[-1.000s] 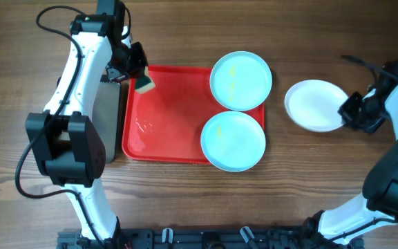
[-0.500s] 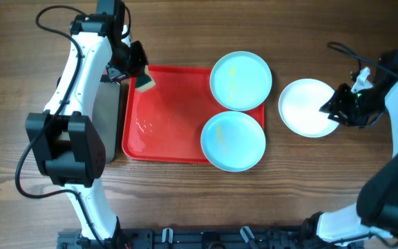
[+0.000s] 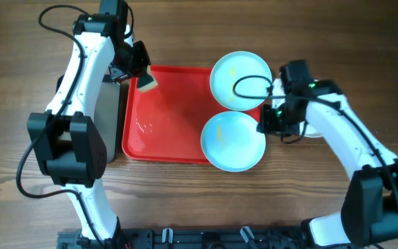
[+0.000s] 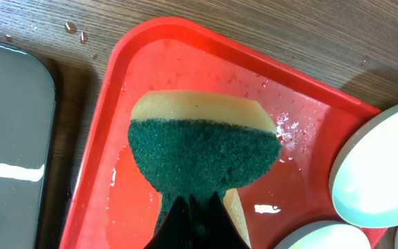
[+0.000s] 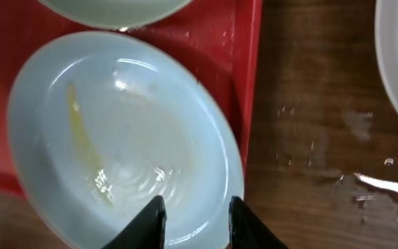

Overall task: Clean dirty plates on tray and stack at the side
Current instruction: 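Move the right gripper to the upper light-blue plate and grasp its rim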

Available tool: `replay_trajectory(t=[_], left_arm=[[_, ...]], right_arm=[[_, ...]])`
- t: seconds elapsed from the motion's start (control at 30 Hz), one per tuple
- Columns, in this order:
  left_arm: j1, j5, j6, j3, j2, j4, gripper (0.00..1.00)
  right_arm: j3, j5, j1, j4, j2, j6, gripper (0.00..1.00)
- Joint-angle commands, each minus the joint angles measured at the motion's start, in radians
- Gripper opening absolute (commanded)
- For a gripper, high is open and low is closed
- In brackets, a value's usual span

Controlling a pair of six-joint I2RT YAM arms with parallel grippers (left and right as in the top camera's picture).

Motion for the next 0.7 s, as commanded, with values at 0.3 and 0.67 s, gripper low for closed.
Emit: replay_trajectory(t=[0.3, 0.67], left_arm=[[-0.019, -0.01, -0.013, -0.008, 0.004, 0.005, 0.04], [-0.019, -0.01, -0.013, -0.008, 0.004, 0.005, 0.04]], right_arm=[[-0.098, 0.278, 0.086, 0.121, 0.0, 0.118, 0.3], [-0.172, 0.205, 0.086, 0.169, 0.002, 0.099, 0.17]])
